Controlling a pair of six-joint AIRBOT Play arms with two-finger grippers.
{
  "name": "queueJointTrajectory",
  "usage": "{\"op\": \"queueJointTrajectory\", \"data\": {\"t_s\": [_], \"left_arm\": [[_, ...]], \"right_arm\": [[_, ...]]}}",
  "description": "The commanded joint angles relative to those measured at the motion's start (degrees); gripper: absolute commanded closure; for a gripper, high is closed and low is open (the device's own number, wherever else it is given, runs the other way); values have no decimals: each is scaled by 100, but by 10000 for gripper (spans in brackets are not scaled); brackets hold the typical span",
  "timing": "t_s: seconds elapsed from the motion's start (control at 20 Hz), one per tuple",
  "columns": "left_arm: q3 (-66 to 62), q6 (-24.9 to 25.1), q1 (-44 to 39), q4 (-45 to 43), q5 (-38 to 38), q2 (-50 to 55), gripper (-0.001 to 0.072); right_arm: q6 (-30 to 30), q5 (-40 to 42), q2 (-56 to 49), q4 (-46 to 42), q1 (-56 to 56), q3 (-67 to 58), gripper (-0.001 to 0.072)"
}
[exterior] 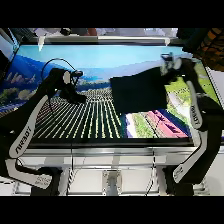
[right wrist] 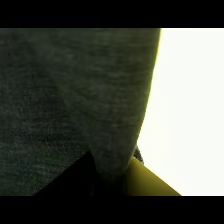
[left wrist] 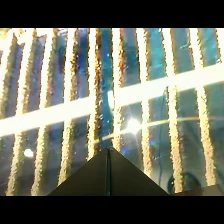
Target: Fold the clothes and pants, and hang the long-sleeved shirts on hangers.
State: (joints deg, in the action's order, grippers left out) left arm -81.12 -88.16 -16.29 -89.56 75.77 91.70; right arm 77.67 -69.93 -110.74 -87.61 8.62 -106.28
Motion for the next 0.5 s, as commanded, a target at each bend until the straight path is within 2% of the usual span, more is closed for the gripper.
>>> {"op": "queueJointTrajectory", "data": {"t_s": [0.0,0.2,0.35,0.4,0.45], "left_arm": [[85,-20,4,-44,44,164,677],[87,-63,2,-44,-9,304,677],[87,-63,2,-44,-101,302,676],[87,-61,2,-44,-111,304,677],[87,-61,2,-44,-114,304,676]], "right_arm": [[149,-922,-24,-201,1257,-15,676],[243,-1869,-9,-269,2754,280,676],[271,-2181,66,-269,3611,492,674],[269,-2205,122,-273,3842,529,614],[267,-2199,201,-271,4024,531,509]]}}
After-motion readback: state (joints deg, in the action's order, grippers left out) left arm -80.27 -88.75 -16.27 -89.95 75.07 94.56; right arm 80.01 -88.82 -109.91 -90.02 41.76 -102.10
